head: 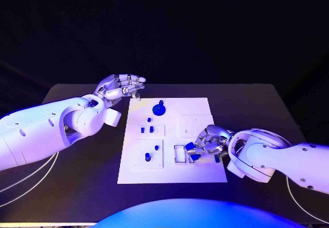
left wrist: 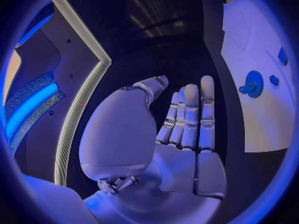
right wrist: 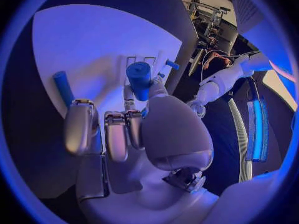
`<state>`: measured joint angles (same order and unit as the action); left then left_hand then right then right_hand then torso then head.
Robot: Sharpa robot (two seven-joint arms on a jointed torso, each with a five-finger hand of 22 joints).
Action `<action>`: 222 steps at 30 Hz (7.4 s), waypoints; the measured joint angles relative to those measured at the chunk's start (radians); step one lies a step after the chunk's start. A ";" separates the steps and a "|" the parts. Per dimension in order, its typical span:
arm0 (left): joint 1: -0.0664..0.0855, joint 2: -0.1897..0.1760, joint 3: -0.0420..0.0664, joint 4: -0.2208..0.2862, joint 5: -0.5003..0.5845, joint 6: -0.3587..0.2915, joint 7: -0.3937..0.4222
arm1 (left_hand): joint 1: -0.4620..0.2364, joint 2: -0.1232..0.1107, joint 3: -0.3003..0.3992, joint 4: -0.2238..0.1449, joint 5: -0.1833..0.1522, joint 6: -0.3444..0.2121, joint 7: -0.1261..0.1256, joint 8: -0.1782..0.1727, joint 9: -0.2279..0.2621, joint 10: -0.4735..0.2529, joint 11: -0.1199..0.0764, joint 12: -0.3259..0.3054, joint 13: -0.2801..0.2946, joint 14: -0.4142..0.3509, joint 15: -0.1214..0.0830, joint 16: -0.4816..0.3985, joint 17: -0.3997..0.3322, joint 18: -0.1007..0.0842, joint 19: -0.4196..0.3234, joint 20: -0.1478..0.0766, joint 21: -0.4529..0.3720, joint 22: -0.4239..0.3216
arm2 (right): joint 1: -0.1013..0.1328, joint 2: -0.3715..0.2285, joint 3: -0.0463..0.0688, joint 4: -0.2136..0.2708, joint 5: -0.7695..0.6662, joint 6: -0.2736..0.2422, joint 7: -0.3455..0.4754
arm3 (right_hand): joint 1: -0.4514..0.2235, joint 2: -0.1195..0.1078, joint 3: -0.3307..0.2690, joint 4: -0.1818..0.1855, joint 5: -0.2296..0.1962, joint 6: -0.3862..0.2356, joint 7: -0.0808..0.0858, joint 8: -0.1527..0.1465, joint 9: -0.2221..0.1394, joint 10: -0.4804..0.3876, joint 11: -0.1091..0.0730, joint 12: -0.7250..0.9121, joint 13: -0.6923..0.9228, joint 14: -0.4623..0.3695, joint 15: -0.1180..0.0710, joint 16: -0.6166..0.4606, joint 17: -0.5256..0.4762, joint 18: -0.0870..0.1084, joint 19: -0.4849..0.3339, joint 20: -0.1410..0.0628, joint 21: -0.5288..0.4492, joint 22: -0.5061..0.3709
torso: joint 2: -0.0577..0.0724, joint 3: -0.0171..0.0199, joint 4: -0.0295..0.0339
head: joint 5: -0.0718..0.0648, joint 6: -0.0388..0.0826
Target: Assemble the parts on the task board
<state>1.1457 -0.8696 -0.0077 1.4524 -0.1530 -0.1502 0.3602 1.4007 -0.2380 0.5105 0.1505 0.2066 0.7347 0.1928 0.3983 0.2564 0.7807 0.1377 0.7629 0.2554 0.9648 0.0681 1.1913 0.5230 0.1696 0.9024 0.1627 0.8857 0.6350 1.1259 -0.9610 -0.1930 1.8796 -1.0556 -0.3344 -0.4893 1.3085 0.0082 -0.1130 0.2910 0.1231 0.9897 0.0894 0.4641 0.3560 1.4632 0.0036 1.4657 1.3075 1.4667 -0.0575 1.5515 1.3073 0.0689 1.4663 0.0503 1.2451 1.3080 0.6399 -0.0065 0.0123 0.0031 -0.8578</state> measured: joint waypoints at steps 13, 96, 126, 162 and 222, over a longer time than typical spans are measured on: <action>0.000 0.000 0.000 0.002 0.001 0.000 0.000 | -0.008 0.008 -0.005 0.011 0.000 0.000 0.000 0.000 -0.001 -0.003 0.003 0.000 -0.003 0.000 0.000 0.000 -0.001 0.000 0.000 0.000 -0.004 -0.002 | -0.009 0.078 -0.001 -0.035 0.040 0.016 0.006 | -0.007 0.009 -0.019 0.000 -0.002 0.000 0.000 0.000 0.000 0.000 0.000 0.000 0.000 0.000 0.000 0.000 0.000 0.000 0.000 0.000 0.000 0.000 | 0.001 0.0000 0.0004 | 0.005 -0.001; 0.000 -0.002 0.000 0.000 0.001 0.000 -0.012 | -0.008 0.008 -0.008 0.014 0.000 -0.007 0.000 0.004 -0.002 -0.007 0.007 0.000 -0.005 -0.004 0.004 0.004 -0.003 0.000 0.000 0.000 -0.008 -0.005 | -0.015 0.050 0.000 -0.017 -0.054 0.011 0.014 | -0.237 -0.046 -0.009 0.001 0.011 0.016 -0.016 0.020 0.014 0.005 -0.002 -0.032 0.000 -0.004 -0.004 0.000 0.000 0.000 0.000 0.000 -0.033 0.000 | 0.001 0.0022 -0.0009 | 0.011 -0.004; 0.000 -0.002 0.000 0.001 0.001 0.001 -0.014 | -0.008 0.008 -0.005 0.016 0.000 -0.007 0.000 0.010 -0.002 -0.010 0.003 0.000 -0.005 -0.004 0.004 0.004 -0.003 0.000 0.000 0.000 -0.008 -0.006 | -0.013 0.047 0.000 -0.015 -0.030 0.066 0.047 | 0.000 -0.008 -0.002 -0.011 0.011 0.005 -0.027 0.058 0.081 0.005 -0.009 -0.029 0.005 0.000 -0.007 0.000 0.001 0.000 0.000 -0.007 -0.027 -0.001 | 0.002 0.0019 0.0006 | 0.013 -0.009; 0.000 -0.006 0.000 0.000 0.000 0.000 -0.015 | -0.008 0.008 -0.008 0.019 0.000 -0.007 0.000 0.010 -0.002 -0.010 0.003 0.000 -0.006 -0.004 0.004 0.004 -0.004 0.000 0.000 0.000 -0.008 -0.007 | -0.015 0.036 0.000 -0.007 -0.084 0.070 0.040 | 0.016 -0.003 0.005 -0.007 0.011 0.005 -0.027 0.058 0.091 0.001 -0.012 -0.037 0.005 0.000 -0.014 0.000 0.000 0.000 0.000 -0.007 -0.029 0.000 | 0.001 0.0012 -0.0008 | 0.014 -0.014; 0.000 -0.006 0.000 -0.001 0.000 0.002 -0.018 | -0.004 0.012 -0.008 0.025 0.000 -0.011 -0.004 0.013 -0.003 -0.014 0.007 0.000 -0.008 -0.004 0.004 0.004 -0.006 0.000 0.004 0.003 -0.012 -0.009 | -0.013 -0.079 0.000 0.015 0.052 0.023 0.091 | -0.001 -0.036 -0.011 -0.005 0.008 -0.073 0.005 -0.009 0.097 -0.002 0.013 -0.096 0.002 0.000 0.001 -0.004 0.001 0.000 0.002 -0.005 -0.090 -0.001 | -0.003 -0.0012 -0.0069 | -0.027 -0.007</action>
<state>1.1459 -0.8756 -0.0077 1.4512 -0.1532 -0.1479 0.3418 1.3969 -0.2261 0.5022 0.1755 0.2066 0.7240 0.1891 0.4117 0.2531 0.7666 0.1448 0.7629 0.2472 0.9611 0.0718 1.1952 0.5169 0.1695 0.9059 0.1661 0.8734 0.6261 1.1129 -1.0402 -0.1930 1.8943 -1.0039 -0.3110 -0.3984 1.3070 -0.0279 -0.1239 0.2856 0.1315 0.9163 0.0946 0.4546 0.4527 1.4611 0.0162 1.3699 1.3092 1.4665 -0.0570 1.5476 1.3079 0.0689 1.4679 0.0452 1.1555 1.3073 0.6367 -0.0077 0.0054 -0.0239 -0.8650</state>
